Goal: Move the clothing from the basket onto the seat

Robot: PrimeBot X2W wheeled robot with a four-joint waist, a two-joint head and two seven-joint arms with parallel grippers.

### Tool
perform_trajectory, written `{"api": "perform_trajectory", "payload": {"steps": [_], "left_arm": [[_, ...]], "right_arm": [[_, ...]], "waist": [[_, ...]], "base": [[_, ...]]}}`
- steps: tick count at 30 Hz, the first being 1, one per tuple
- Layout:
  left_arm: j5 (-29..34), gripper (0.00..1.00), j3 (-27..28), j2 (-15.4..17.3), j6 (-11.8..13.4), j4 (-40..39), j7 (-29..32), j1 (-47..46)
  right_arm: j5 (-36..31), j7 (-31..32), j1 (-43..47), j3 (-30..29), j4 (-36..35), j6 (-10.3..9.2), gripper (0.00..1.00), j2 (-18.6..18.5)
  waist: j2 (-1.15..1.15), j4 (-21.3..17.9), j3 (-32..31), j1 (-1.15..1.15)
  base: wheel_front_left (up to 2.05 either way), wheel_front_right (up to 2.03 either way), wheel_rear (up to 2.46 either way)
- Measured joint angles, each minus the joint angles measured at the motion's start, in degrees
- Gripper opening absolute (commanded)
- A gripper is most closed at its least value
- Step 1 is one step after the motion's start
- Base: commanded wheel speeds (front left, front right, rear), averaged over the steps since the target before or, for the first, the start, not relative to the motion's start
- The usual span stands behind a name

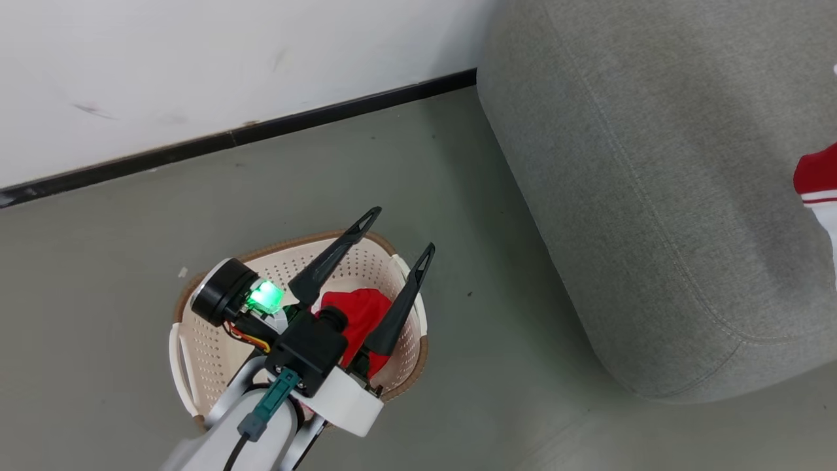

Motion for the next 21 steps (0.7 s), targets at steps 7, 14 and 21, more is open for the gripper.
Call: {"api": "perform_trajectory", "payload": {"steps": [7, 14, 21], "left_arm": [[1.1, 1.0, -1.3, 0.0, 0.0, -2.2, 1.4, -1.5], [2.0, 1.0, -2.1, 0.1, -0.1, -4.0, 2.9, -3.6], [3.4, 1.0, -3.1, -0.1, -0.6, -4.8, 4.3, -4.9]], "right_arm": [[0.4, -0.7, -3.0, -2.2, 3.6, 0.0, 0.0, -3.1], [0.8, -2.6, -4.1, -2.8, 7.5, 0.0, 0.0, -5.9], [-0.2, -4.4, -3.2, 0.0, 10.5, 0.0, 0.0, -6.5]], "waist": [[0.0, 1.7, 3.1, 0.0], [0.0, 3.3, 6.3, 0.0], [0.0, 4.4, 9.0, 0.0]], "base": [[0.0, 0.0, 0.0], [0.0, 0.0, 0.0], [0.0, 0.0, 0.0]]}}
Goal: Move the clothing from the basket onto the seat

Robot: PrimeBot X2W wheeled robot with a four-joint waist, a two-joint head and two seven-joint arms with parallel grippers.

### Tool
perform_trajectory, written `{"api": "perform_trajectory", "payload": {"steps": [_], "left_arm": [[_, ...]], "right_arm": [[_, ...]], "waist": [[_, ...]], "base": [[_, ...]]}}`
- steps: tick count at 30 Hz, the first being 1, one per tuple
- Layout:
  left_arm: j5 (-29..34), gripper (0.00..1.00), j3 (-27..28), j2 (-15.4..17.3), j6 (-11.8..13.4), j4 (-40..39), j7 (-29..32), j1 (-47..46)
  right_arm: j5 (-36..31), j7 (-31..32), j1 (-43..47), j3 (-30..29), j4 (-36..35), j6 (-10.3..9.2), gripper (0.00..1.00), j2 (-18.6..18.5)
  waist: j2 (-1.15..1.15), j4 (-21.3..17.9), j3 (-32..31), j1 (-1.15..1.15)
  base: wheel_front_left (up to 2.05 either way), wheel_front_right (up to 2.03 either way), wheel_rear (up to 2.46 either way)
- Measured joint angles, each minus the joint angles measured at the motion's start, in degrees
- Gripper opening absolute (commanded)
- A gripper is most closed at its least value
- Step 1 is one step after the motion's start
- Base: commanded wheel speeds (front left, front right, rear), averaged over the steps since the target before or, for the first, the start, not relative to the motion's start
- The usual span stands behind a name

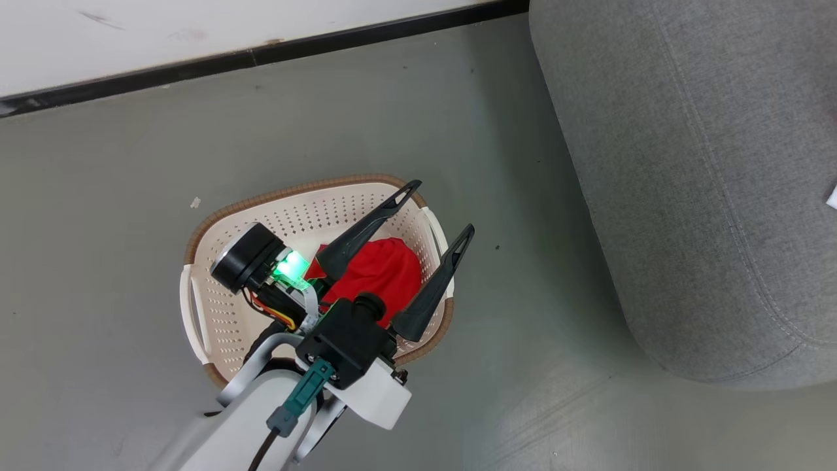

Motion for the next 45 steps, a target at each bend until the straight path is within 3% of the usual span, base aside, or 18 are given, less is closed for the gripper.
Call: {"api": "perform_trajectory", "payload": {"steps": [5, 13, 31, 32, 34, 35, 36, 37, 45], "left_arm": [[0.1, 1.0, -1.0, -0.3, -0.7, -0.3, 0.5, -1.2], [1.0, 1.0, -2.0, -0.6, -1.0, -0.4, 1.1, -2.2], [1.0, 1.0, -2.0, -1.6, -1.0, 0.4, 0.9, -4.1], [1.0, 1.0, -2.0, -1.6, -1.0, 0.5, 0.8, -4.4], [1.0, 1.0, -1.9, -1.7, -1.0, 0.7, 0.4, -4.6], [1.0, 1.0, -1.8, -1.7, -1.0, 0.9, 0.4, -4.6], [1.0, 1.0, -1.7, -1.7, -1.0, 1.1, 0.4, -4.6], [1.0, 1.0, -1.6, -1.7, -1.0, 1.2, 0.2, -4.6], [1.0, 1.0, -1.2, -1.7, -1.0, 2.8, -0.6, -5.1]], "right_arm": [[-0.5, -2.1, 3.7, 1.4, 4.0, 0.0, 0.0, 1.1], [-0.5, -5.0, 7.6, 2.7, 11.6, 0.0, 0.0, 6.0], [-1.6, -6.3, 8.6, 11.5, 15.4, 0.0, 0.0, 9.2], [-1.6, -6.5, 8.6, 11.8, 15.4, 0.01, 0.09, 9.3], [-1.6, -6.6, 8.6, 12.4, 15.4, 0.01, 0.43, 9.5], [-1.5, -6.8, 8.6, 12.8, 15.5, 0.0, 0.72, 9.5], [-1.5, -6.9, 8.6, 13.2, 15.5, 0.0, 0.94, 9.6], [-1.5, -7.0, 8.6, 13.6, 15.5, 0.0, 1.0, 9.8], [-0.7, -7.3, 9.4, 17.1, 14.3, 0.0, 1.0, 10.9]], "waist": [[0.0, 0.5, 1.8, 0.0], [0.0, 1.5, 4.1, 0.0], [0.0, 2.6, 7.6, 0.0], [0.0, 2.5, 7.7, 0.0], [0.0, 2.3, 7.8, 0.0], [0.0, 2.1, 7.9, 0.0], [0.0, 1.9, 7.9, 0.0], [0.0, 1.7, 8.0, 0.0], [0.0, -0.3, 7.9, 0.0]], "base": [[0.0, 0.0, 0.0], [0.0, 0.0, 0.0], [0.0, 0.0, 0.0], [0.0, 0.0, 0.0], [0.0, 0.0, 0.0], [0.0, 0.0, 0.0], [0.0, 0.0, 0.0], [0.0, 0.0, 0.0], [0.0, 0.0, 0.0]]}}
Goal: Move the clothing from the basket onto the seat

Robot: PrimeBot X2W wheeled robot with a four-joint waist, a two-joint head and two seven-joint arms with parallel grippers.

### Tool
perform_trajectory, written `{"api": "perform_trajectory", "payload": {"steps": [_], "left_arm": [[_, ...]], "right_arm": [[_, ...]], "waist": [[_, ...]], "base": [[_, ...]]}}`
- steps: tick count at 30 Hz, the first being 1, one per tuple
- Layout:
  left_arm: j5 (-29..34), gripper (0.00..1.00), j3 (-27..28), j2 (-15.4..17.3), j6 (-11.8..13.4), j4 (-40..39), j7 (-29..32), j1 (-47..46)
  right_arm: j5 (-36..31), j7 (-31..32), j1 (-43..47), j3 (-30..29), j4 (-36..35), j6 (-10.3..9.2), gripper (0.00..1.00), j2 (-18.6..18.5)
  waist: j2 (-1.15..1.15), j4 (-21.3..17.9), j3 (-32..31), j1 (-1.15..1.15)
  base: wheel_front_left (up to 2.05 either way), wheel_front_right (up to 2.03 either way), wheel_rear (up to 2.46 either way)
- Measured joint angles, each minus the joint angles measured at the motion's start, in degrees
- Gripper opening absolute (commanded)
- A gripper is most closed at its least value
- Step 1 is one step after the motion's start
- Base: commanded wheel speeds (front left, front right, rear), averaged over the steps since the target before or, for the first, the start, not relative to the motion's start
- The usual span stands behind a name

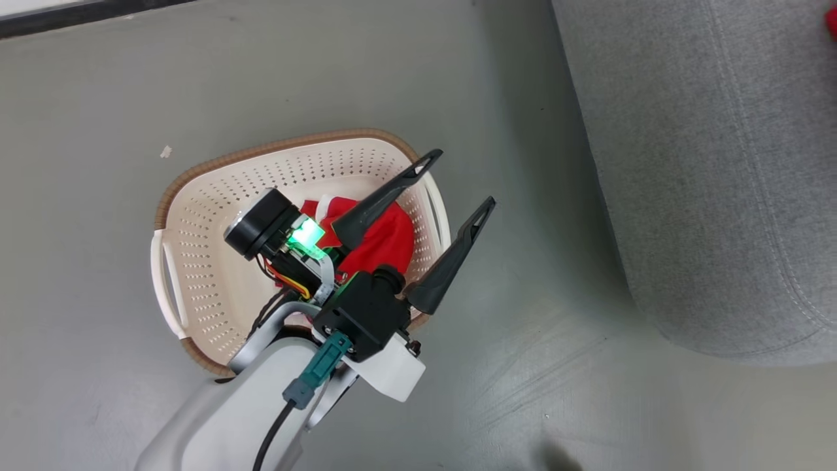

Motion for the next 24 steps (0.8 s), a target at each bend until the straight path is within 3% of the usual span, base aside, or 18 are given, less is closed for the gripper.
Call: {"api": "perform_trajectory", "payload": {"steps": [12, 24], "left_arm": [[-0.5, 1.0, 3.2, 1.2, 0.6, 2.3, -2.4, -0.4], [-2.2, 1.0, 7.8, 1.7, 3.7, 4.2, -4.5, 1.4]], "right_arm": [[2.0, -1.3, 6.0, 6.3, -9.1, 0.01, 1.0, 0.0], [2.8, -1.5, 7.9, 5.7, -20.2, 0.01, 1.0, -2.2]], "waist": [[0.0, -3.6, -1.8, 0.0], [0.0, -5.2, -5.7, 0.0]], "base": [[0.0, 0.0, 0.0], [0.0, 0.0, 0.0]]}}
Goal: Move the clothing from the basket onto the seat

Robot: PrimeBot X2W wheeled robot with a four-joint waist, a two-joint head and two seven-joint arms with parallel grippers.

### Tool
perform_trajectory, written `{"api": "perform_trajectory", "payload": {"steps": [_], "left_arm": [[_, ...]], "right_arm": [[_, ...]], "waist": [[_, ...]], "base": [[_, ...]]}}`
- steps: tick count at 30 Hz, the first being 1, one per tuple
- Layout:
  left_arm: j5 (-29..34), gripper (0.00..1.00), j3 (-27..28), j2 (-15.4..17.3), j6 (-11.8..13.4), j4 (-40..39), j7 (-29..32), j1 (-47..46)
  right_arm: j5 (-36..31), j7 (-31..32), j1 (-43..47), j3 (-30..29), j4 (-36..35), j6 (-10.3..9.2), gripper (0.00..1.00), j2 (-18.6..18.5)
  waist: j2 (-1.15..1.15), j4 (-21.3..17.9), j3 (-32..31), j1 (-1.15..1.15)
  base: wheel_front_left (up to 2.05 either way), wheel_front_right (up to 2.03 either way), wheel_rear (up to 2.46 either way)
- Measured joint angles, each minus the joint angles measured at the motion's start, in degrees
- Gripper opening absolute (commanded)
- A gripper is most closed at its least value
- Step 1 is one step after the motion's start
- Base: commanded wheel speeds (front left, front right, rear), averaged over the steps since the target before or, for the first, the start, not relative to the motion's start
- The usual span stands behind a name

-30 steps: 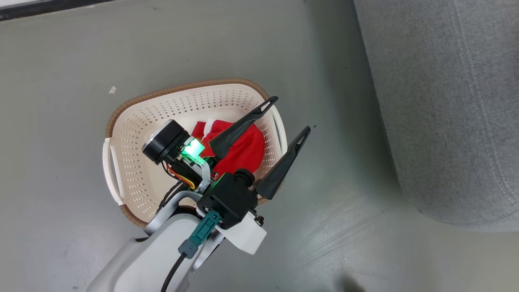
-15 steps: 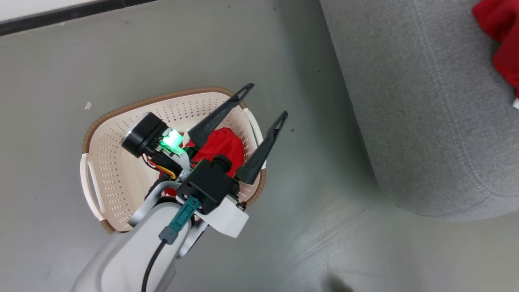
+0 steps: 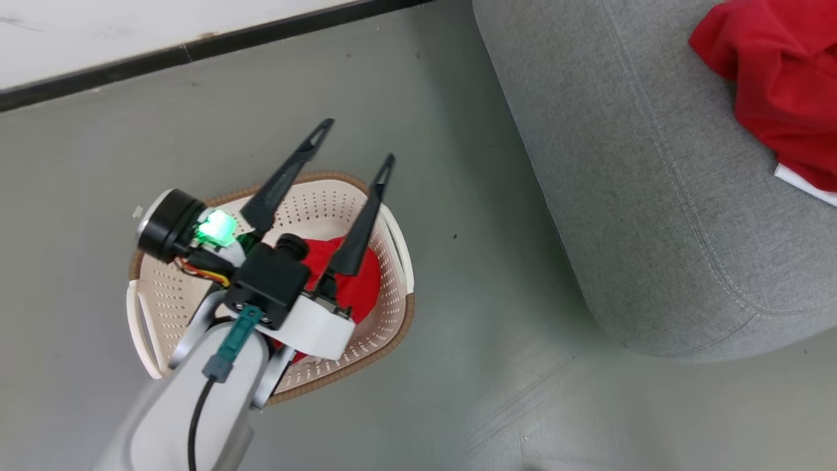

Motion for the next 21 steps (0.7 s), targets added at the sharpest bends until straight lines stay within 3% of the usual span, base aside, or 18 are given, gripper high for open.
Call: {"api": "perform_trajectory", "payload": {"steps": [6, 21], "left_arm": [[-1.5, 1.0, 3.4, 1.0, 2.3, 1.1, -0.6, 2.5], [-6.1, 1.0, 12.5, 1.7, 8.0, 3.9, -1.5, 13.6]], "right_arm": [[-2.2, 0.0, 0.6, -0.4, -4.0, 0.0, 1.0, 1.3], [-13.2, -0.2, 8.4, -2.5, -12.1, 0.0, 1.0, 10.1]], "waist": [[0.0, 0.7, -2.2, 0.0], [0.0, 4.6, -9.1, 0.0]], "base": [[0.0, 0.0, 0.0], [0.0, 0.0, 0.0]]}}
